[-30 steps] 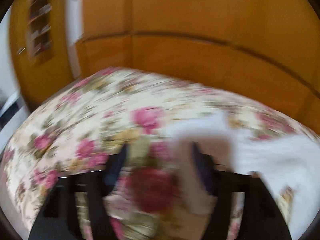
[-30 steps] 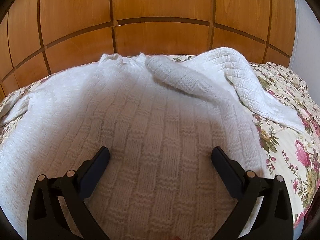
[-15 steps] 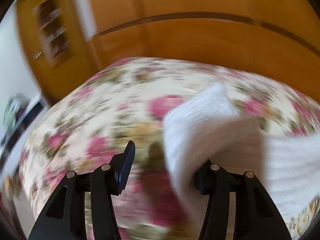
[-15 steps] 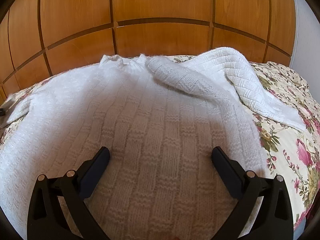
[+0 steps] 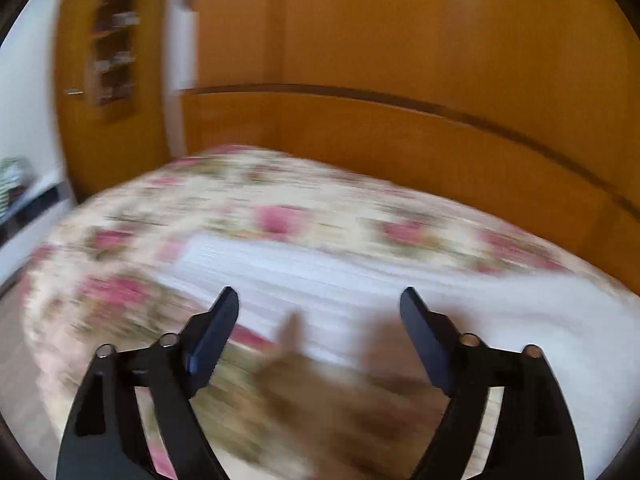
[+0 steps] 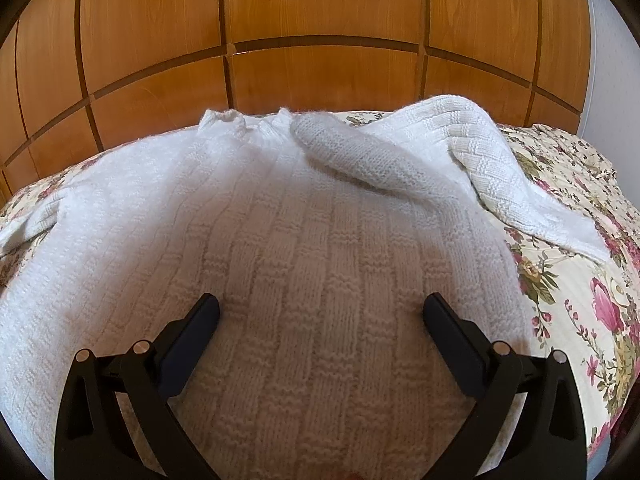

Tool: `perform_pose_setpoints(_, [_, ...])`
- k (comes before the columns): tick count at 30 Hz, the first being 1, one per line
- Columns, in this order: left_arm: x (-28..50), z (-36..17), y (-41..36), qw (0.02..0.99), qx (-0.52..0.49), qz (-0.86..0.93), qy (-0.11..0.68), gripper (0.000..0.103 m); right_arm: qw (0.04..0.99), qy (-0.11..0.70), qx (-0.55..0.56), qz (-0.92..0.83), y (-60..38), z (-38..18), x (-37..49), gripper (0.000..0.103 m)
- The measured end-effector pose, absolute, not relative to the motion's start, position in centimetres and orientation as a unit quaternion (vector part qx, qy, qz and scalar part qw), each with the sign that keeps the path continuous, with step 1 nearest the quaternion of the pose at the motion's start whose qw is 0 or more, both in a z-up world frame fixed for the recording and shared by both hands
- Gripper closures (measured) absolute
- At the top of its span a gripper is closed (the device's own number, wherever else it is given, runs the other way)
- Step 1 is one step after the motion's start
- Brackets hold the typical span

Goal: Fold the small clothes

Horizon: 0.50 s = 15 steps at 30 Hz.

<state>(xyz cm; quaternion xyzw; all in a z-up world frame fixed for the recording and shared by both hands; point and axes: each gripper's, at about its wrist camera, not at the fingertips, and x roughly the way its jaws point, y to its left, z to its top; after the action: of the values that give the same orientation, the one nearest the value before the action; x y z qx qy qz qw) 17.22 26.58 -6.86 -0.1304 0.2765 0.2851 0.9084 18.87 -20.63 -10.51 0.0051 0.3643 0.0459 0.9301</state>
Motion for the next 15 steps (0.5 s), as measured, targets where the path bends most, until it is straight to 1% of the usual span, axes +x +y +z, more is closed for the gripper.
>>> perform_pose_setpoints(1, [17.8, -6.7, 23.3, 0.922, -0.128, 0.231, 0.283, 0.021, 0.929, 0.367, 0.003, 0.045, -20.6, -10.5, 18.9, 0.002])
perform_pose_setpoints(5, [19.5, -7.2, 13.8, 0.933, -0.092, 0.112, 0.329, 0.021, 0.927, 0.372, 0.006, 0.047, -20.7, -10.6, 19.2, 0.002])
perform_pose_setpoints(7, [20.1, -8.1, 10.0, 0.932, -0.066, 0.066, 0.350, 0.021, 0.926, 0.373, 0.008, 0.048, -20.8, -10.6, 19.2, 0.002])
perform_pose_setpoints(9, [20.6, -9.5, 6.4, 0.929, -0.018, 0.046, 0.367, 0.021, 0.927, 0.373, 0.007, 0.047, -20.8, -10.6, 19.3, 0.002])
perform_pose_setpoints(12, [21.9, -12.0, 4.7, 0.912, 0.033, 0.054, 0.406, 0.020, 0.926, 0.373, 0.009, 0.050, -20.9, -10.7, 19.3, 0.002])
perform_pose_setpoints(14, [22.2, -12.6, 5.5, 0.906, 0.021, 0.058, 0.418, 0.012, 0.927, 0.371, 0.012, 0.052, -21.0, -10.7, 19.2, 0.002])
perform_pose_setpoints(15, [22.3, -12.6, 5.8, 0.906, 0.011, 0.060, 0.418, 0.011, 0.927, 0.371, 0.014, 0.053, -21.1, -10.7, 19.1, 0.002])
